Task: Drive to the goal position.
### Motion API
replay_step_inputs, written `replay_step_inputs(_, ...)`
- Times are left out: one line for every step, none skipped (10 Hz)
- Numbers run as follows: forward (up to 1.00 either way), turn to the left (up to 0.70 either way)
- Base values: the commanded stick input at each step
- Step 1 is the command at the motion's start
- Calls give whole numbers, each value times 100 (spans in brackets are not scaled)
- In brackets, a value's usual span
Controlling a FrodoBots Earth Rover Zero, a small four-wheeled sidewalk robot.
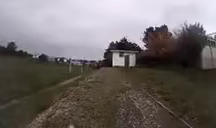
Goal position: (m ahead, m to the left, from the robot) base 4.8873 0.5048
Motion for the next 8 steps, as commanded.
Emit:
replay_step_inputs(60, 0)
replay_step_inputs(60, 0)
replay_step_inputs(60, 0)
replay_step_inputs(60, 0)
replay_step_inputs(60, 0)
replay_step_inputs(60, 0)
replay_step_inputs(60, 0)
replay_step_inputs(60, 0)
